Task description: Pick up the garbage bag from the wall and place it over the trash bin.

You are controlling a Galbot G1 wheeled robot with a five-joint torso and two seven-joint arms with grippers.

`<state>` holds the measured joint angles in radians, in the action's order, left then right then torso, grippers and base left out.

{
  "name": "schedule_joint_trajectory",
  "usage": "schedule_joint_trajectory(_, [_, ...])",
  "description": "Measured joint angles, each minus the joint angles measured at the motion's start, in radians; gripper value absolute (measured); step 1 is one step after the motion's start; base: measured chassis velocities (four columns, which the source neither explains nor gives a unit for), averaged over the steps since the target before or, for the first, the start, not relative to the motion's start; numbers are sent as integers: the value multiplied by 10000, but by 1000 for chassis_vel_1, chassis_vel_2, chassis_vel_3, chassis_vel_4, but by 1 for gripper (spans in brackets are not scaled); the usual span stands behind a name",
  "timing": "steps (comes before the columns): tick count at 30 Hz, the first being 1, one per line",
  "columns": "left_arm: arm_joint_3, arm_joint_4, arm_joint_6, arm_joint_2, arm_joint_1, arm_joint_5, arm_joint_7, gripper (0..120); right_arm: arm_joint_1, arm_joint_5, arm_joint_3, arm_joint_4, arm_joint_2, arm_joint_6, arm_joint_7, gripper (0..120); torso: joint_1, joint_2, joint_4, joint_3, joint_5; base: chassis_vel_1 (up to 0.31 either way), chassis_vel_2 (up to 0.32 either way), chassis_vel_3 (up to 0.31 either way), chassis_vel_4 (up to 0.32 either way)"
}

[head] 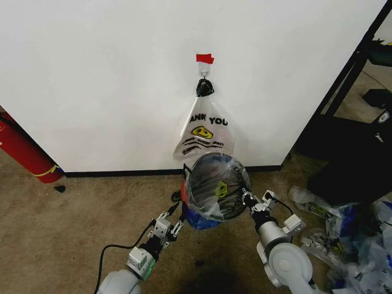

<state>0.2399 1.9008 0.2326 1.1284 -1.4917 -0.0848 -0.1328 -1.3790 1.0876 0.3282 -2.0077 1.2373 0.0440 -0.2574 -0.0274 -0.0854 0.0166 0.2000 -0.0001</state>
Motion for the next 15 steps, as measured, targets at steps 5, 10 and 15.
schedule_joint_trajectory(5, [67, 498, 148, 0, -522, 332, -166, 71, 134, 149, 69, 154, -2, -220, -32, 0, 0, -2, -2, 0, 1, 0, 0, 0, 0])
schedule_joint_trajectory(10, [-104, 813, -25, -51, -806, -204, -257, 88, 151, 237, 56, 150, 8, -281, -8, 0, 0, -2, -1, 0, 2, 0, 0, 0, 0])
schedule_joint_trajectory(15, [-457, 976, -682, 83, -755, -1456, 153, 99, 95, 243, -64, 75, 60, -283, 42, 0, 0, -2, -2, 0, 1, 0, 0, 0, 0])
